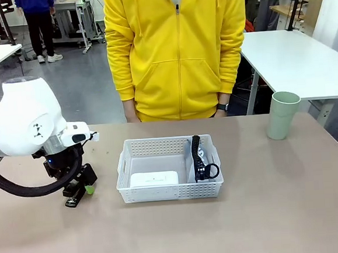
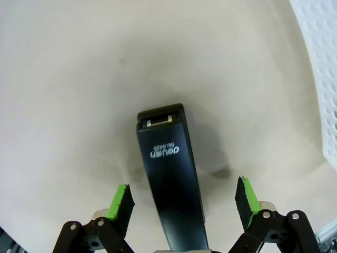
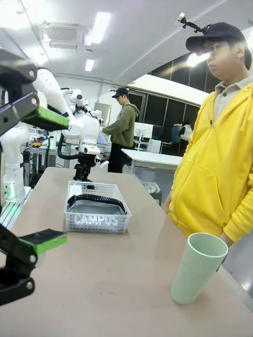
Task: Efficiently arrange items inside the basket to fit them all.
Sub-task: Pick up the Stapler and place it inside the Organizing basket.
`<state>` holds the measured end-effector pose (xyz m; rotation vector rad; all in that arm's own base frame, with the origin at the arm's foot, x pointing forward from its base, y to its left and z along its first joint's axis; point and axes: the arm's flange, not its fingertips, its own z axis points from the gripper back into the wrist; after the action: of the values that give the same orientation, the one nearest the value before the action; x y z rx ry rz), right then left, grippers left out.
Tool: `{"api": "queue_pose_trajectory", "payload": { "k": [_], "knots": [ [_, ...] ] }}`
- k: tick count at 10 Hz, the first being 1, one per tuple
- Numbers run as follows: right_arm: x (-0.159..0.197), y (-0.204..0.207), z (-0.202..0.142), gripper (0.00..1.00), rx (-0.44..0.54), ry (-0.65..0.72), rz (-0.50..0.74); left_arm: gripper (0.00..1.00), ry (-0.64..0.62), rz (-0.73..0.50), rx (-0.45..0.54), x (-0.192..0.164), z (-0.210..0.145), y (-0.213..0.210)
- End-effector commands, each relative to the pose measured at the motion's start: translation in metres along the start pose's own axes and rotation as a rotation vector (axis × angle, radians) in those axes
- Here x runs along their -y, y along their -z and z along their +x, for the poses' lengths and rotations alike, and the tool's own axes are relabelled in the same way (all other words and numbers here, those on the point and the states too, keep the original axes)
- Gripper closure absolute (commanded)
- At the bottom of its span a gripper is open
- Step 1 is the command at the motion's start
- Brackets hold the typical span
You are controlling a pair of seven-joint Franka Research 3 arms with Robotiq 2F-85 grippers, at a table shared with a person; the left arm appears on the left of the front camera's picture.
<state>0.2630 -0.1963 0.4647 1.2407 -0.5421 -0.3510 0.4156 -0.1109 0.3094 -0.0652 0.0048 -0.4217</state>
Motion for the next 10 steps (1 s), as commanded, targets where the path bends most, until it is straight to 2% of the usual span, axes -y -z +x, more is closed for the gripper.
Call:
{"api": "queue_pose_trajectory", "payload": {
  "k": [1, 4, 5, 6, 7, 9, 10],
  "knots": [
    [-0.0005, 0.0009, 0.0016, 0.0, 0.014, -0.027, 0.025, 0.0, -0.035, 0.047, -0.013, 0.0017, 0.0095, 0.003],
    [-0.0005, 0.0009, 0.0016, 0.0, 0.014, -0.027, 0.025, 0.0, -0.089, 0.074, -0.049, 0.0, 0.0149, 0.0084],
    [-0.0005, 0.0009, 0.0016, 0.0, 0.014, -0.027, 0.025, 0.44, -0.101, 0.085, -0.045, -0.0003, 0.0155, 0.0085],
    [-0.0005, 0.0009, 0.0016, 0.0, 0.014, -0.027, 0.025, 0.6, -0.097, 0.095, -0.041, 0.0, 0.0147, 0.0079],
    [-0.0005, 0.0009, 0.0016, 0.0, 0.014, -0.027, 0.025, 1.0, -0.097, 0.096, -0.042, -0.0002, 0.0142, 0.0074],
    [-0.0005, 0.0009, 0.0016, 0.0, 0.014, -0.027, 0.025, 1.0, -0.116, 0.103, -0.037, -0.0001, 0.0149, 0.009],
    [-0.0005, 0.0009, 0.0016, 0.0, 0.014, -0.027, 0.025, 0.86, -0.122, 0.104, -0.036, -0.0003, 0.0148, 0.009]
  ]
}}
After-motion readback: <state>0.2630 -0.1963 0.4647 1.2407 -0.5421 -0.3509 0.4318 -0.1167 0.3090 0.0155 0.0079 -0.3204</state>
